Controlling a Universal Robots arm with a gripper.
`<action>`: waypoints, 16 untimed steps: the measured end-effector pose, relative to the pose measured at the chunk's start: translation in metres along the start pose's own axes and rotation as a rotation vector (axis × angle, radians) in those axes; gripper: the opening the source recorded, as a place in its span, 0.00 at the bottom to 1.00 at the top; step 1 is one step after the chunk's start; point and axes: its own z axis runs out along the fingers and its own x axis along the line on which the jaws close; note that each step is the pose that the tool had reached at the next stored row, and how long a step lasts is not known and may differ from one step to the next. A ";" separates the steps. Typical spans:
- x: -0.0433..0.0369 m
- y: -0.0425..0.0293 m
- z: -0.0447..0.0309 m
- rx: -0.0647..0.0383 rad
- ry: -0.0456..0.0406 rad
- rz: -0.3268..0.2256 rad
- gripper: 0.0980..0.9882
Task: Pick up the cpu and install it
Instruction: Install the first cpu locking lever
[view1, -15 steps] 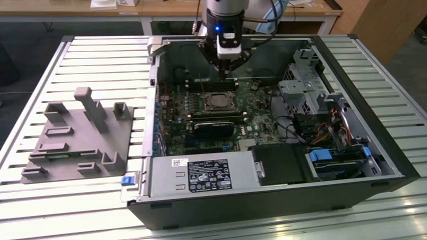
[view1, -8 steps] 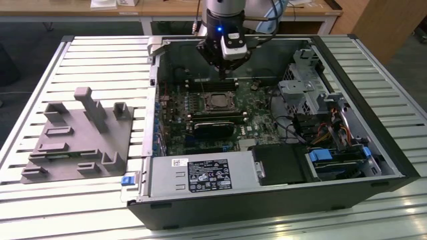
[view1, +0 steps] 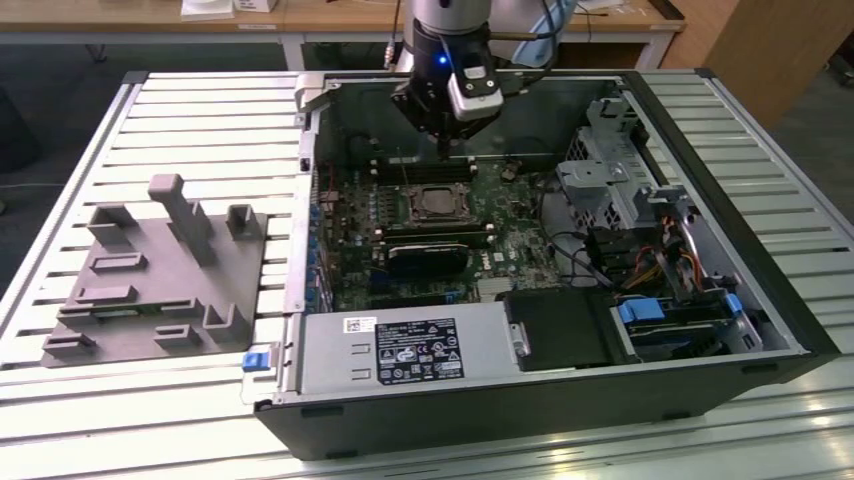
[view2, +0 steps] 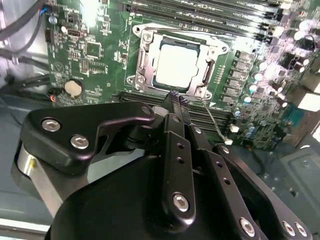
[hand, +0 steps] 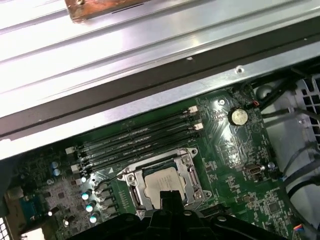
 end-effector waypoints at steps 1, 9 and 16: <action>0.0000 0.0000 0.0002 0.001 0.0051 -0.011 0.01; 0.0003 -0.0002 0.0035 0.003 0.0241 -0.130 0.01; 0.0046 -0.0017 0.0049 0.001 0.0261 -0.210 0.01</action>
